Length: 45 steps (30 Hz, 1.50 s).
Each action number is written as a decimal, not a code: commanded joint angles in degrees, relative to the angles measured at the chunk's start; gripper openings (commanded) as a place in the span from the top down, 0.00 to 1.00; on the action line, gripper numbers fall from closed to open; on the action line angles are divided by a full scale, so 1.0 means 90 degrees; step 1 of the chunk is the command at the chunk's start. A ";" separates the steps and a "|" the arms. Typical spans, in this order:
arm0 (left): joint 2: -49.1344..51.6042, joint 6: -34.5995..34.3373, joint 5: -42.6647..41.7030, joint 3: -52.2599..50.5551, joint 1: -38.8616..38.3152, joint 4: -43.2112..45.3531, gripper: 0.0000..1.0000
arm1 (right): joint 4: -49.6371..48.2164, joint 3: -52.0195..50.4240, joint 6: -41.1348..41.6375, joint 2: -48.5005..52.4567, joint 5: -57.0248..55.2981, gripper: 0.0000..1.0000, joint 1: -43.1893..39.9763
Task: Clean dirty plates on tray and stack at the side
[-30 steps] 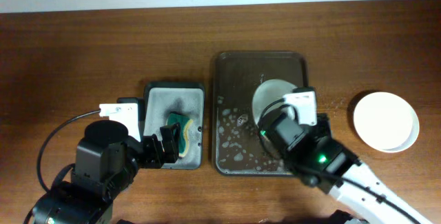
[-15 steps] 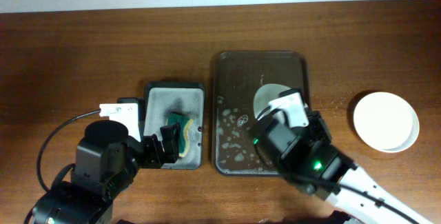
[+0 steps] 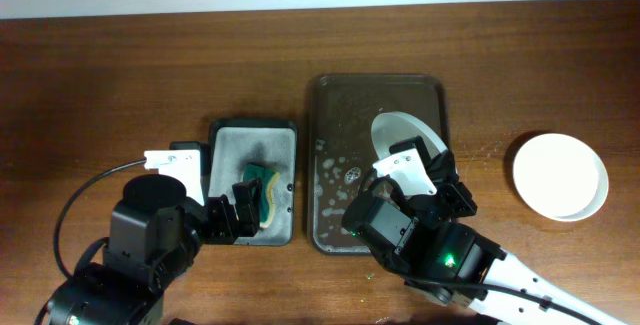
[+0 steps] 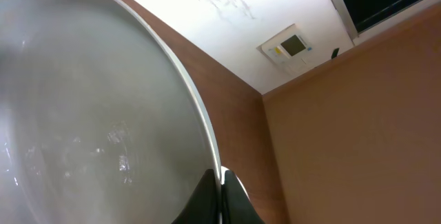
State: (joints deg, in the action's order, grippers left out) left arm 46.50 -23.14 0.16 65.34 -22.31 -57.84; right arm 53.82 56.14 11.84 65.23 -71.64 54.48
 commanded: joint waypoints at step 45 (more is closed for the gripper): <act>-0.0015 0.0083 -0.0046 0.0056 0.0046 0.0005 0.00 | 0.0138 0.2217 -0.0488 -0.0369 1.1555 0.44 -0.7689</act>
State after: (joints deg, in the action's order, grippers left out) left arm 46.50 -23.14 0.16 65.36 -22.09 -57.87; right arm 53.58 75.20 13.04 68.40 29.41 -22.76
